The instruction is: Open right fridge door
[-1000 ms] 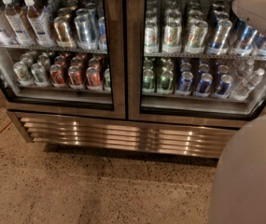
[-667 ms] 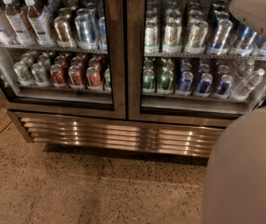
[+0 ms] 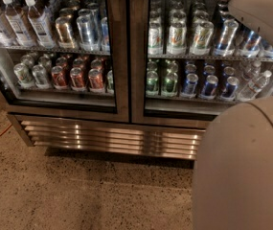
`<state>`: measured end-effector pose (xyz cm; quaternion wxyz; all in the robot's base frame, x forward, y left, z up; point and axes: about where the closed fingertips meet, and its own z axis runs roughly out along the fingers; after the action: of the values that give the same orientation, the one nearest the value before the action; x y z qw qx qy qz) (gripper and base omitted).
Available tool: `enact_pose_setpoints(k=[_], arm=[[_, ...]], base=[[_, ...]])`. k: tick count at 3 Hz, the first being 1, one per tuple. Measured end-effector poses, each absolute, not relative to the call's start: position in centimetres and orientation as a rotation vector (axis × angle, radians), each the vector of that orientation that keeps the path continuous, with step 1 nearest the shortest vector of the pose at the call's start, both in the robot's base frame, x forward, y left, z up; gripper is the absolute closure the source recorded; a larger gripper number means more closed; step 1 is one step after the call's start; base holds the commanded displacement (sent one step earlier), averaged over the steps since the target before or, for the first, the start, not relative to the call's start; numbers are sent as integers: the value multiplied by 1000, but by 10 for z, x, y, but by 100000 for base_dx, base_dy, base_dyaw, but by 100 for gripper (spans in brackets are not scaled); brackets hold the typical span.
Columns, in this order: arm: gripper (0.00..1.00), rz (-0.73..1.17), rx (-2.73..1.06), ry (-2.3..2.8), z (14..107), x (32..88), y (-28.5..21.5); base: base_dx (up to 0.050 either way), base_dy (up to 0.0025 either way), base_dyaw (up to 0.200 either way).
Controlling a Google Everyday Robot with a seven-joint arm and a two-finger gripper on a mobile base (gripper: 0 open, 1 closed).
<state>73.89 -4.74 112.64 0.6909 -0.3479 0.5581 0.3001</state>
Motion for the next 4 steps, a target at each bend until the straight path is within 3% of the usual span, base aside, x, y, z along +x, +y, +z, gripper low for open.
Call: enact_pose_setpoints(k=[4], arm=[[37, 760, -798, 1190, 1131, 752, -9]], base=[[0, 0, 0]])
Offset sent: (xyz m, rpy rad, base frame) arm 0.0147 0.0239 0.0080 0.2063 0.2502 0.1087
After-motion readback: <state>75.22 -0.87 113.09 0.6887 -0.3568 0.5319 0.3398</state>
